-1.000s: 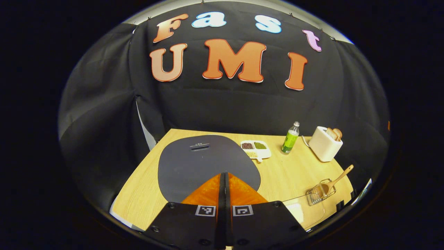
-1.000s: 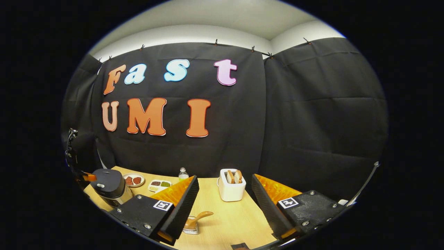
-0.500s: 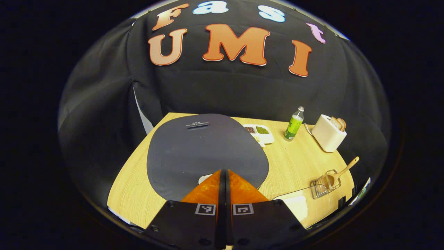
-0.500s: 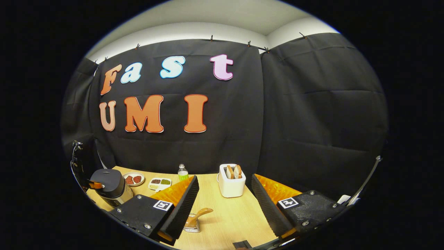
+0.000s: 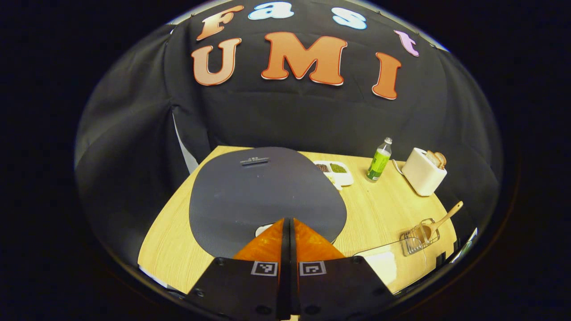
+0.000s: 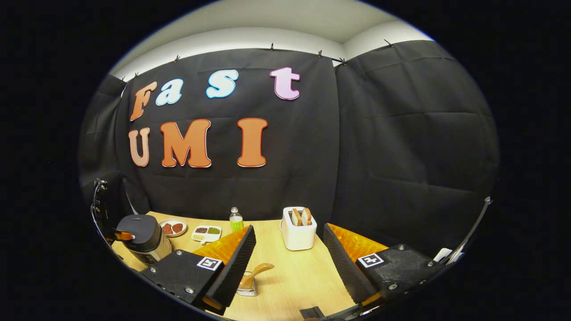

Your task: Close the left gripper, press the button to open the rice cooker; take a wooden spoon from the chopstick holder with the right hand, scoop a spoonful of rice and pour it into the rice cooker, then put the wooden spoon back into the chopstick holder.

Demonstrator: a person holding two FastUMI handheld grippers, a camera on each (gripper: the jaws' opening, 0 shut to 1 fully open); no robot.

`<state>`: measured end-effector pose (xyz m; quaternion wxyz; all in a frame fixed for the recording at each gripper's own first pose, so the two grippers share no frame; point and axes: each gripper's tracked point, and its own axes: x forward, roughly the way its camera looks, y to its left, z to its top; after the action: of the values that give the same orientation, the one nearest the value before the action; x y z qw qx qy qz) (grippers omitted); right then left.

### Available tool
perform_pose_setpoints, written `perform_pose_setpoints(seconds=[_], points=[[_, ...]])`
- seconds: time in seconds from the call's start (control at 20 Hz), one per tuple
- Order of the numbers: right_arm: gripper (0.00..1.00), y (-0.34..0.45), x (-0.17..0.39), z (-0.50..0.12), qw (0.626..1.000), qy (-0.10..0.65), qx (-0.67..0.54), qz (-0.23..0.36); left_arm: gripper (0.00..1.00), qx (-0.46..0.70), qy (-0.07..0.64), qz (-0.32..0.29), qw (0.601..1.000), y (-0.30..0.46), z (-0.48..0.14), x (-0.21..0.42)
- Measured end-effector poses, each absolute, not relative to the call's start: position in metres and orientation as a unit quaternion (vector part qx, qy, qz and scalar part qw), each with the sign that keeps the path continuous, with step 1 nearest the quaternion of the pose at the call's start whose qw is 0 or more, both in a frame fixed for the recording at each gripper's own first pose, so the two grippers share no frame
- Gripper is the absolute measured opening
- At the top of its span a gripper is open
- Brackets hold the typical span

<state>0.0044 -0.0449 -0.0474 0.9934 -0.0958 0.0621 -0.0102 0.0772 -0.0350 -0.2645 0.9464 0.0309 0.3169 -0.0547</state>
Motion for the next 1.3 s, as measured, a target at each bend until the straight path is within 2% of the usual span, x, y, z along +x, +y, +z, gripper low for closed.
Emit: perform_pose_setpoints(seconds=[0.05,0.1,0.15,0.25,0.3,0.4,0.7,0.75,0.8,0.85,0.9,1.1,1.15,1.2,1.25,1.3], points=[[1.00,-0.044,0.004,-0.046,0.994,0.060,-0.090,-0.009,0.04,0.028,0.300,-0.053,0.952,-0.035,-0.250,0.080],[0.95,-0.043,0.003,-0.045,0.995,0.058,-0.084,-0.007,0.00,0.026,0.276,-0.048,0.960,-0.036,-0.227,0.086],[0.95,-0.043,0.002,-0.045,0.995,0.058,-0.080,-0.005,0.04,0.022,0.250,-0.043,0.967,-0.036,-0.200,0.091],[0.95,-0.044,0.000,-0.047,0.995,0.057,-0.080,-0.003,0.00,0.018,0.187,-0.029,0.982,-0.030,-0.139,0.095],[0.95,-0.046,0.000,-0.048,0.995,0.056,-0.082,-0.005,0.04,0.013,0.163,-0.030,0.986,-0.028,-0.113,0.095],[0.95,-0.046,-0.001,-0.050,0.995,0.058,-0.082,-0.004,0.04,-0.002,0.126,-0.032,0.992,-0.031,-0.076,0.082],[0.95,-0.041,0.005,-0.061,0.996,0.063,-0.067,0.004,0.00,-0.007,0.068,-0.025,0.997,-0.024,-0.019,0.051],[1.00,-0.040,0.008,-0.062,0.996,0.061,-0.062,0.005,0.04,0.001,0.065,-0.020,0.998,-0.021,-0.015,0.047],[0.95,-0.040,0.011,-0.065,0.997,0.061,-0.054,0.005,0.07,0.010,0.062,-0.013,0.998,-0.017,-0.011,0.046],[0.95,-0.039,0.016,-0.069,0.997,0.064,-0.044,0.004,0.05,0.022,0.060,-0.006,0.998,-0.012,-0.008,0.042],[0.95,-0.041,0.016,-0.074,0.997,0.071,-0.032,0.005,0.07,0.029,0.060,0.001,0.998,-0.010,-0.006,0.039],[0.95,-0.035,0.039,-0.108,0.994,0.104,0.017,0.005,0.05,0.031,0.057,0.024,0.998,0.004,0.001,0.027],[1.00,-0.035,0.044,-0.118,0.994,0.109,0.026,0.004,0.08,0.026,0.057,0.019,0.998,0.003,0.003,0.022],[0.95,-0.036,0.050,-0.129,0.993,0.117,0.033,0.001,0.24,0.022,0.057,0.016,0.998,0.001,0.006,0.018],[0.95,-0.038,0.054,-0.141,0.991,0.126,0.040,-0.001,0.41,0.024,0.056,0.018,0.998,0.005,0.009,0.016],[0.95,-0.039,0.058,-0.154,0.989,0.139,0.047,-0.004,0.36,0.031,0.052,0.024,0.998,0.012,0.015,0.012]])
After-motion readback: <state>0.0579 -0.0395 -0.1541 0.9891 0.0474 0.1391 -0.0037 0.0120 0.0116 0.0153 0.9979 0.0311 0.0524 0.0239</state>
